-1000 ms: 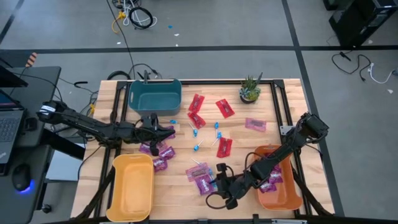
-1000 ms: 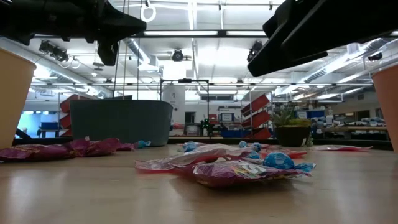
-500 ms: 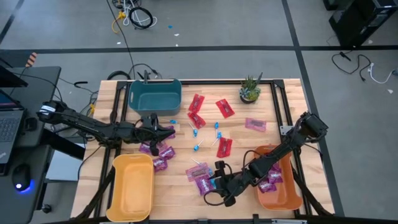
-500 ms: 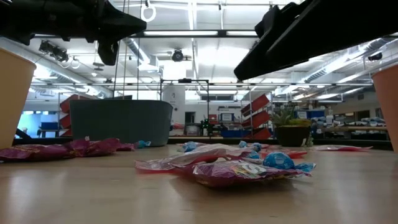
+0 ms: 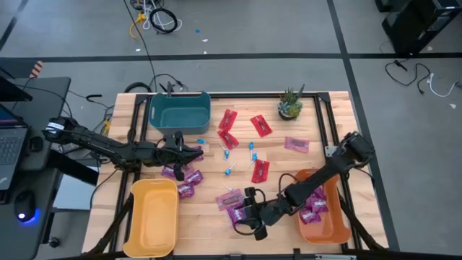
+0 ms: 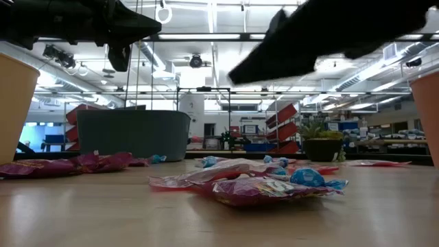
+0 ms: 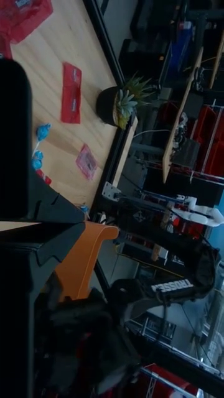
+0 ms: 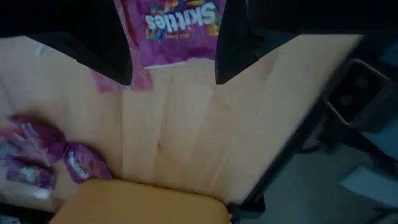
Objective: Sort candy
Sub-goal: Put the purple candy into the orange bin
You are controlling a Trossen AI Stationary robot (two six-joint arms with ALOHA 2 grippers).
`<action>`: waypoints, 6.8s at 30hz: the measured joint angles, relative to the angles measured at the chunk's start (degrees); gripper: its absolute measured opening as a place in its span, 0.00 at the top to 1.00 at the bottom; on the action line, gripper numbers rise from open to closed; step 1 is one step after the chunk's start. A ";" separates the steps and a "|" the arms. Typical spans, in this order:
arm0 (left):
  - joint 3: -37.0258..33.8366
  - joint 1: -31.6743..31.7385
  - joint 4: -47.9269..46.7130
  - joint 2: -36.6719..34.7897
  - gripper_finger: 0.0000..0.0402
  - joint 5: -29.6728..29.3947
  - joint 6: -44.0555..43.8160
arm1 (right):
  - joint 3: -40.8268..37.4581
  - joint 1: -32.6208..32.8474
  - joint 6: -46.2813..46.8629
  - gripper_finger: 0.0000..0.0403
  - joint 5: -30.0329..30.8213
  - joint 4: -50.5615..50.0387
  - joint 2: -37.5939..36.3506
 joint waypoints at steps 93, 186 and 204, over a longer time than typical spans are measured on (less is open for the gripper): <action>0.00 -0.03 -2.47 -0.02 0.99 0.24 0.33 | -0.02 0.05 0.36 0.93 -2.36 -5.95 7.00; -0.04 0.07 -0.07 0.00 0.99 -1.20 9.16 | -7.91 15.28 60.97 1.00 -17.54 -86.31 -41.34; -0.04 0.07 -0.28 0.00 0.99 -1.16 9.16 | -8.22 11.25 52.81 0.97 -13.31 -84.24 -33.90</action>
